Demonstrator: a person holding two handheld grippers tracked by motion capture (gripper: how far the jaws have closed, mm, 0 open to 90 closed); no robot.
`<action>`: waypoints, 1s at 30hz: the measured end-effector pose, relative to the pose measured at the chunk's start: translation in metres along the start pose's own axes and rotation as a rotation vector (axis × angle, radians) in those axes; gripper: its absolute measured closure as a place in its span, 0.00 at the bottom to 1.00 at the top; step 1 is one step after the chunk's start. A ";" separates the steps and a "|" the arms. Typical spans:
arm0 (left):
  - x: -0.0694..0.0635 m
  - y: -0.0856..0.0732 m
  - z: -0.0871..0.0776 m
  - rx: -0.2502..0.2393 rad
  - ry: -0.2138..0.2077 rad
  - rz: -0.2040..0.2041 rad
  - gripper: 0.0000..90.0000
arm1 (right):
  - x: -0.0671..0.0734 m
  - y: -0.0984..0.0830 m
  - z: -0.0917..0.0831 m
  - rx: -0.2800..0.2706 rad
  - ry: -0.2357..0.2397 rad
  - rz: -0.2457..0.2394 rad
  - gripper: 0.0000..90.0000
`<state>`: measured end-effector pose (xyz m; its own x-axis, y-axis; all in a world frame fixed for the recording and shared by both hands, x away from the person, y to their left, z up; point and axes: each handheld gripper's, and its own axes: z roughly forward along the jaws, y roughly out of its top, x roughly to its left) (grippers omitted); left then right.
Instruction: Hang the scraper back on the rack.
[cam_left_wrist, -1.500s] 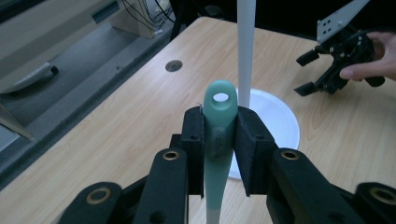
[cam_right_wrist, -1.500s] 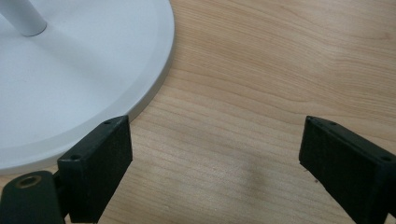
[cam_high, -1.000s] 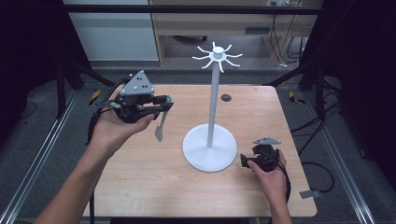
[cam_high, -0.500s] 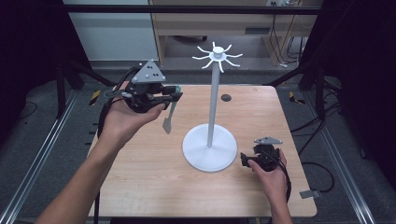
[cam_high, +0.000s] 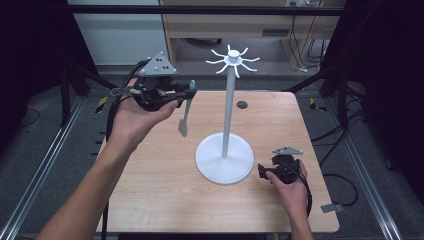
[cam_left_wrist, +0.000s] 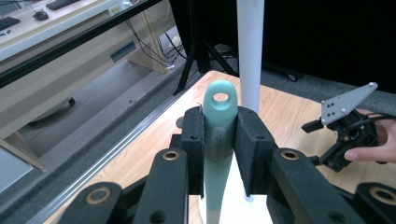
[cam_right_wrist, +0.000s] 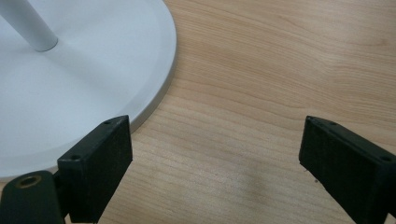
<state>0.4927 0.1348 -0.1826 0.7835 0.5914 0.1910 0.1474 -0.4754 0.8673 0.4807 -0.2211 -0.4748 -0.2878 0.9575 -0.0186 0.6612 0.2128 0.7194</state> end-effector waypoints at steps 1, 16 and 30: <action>0.001 0.002 0.000 -0.003 -0.001 -0.002 0.82 | 0.000 0.000 0.000 0.001 -0.001 -0.001 0.11; 0.015 0.025 0.006 -0.046 -0.042 -0.062 0.82 | 0.000 -0.001 0.000 0.011 0.003 -0.005 0.11; 0.014 0.036 0.007 -0.054 -0.043 -0.039 0.82 | 0.001 -0.001 0.001 0.016 0.003 0.001 0.11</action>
<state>0.5135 0.1218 -0.1517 0.8032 0.5795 0.1378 0.1461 -0.4161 0.8975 0.4805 -0.2202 -0.4762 -0.2894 0.9571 -0.0158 0.6725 0.2150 0.7082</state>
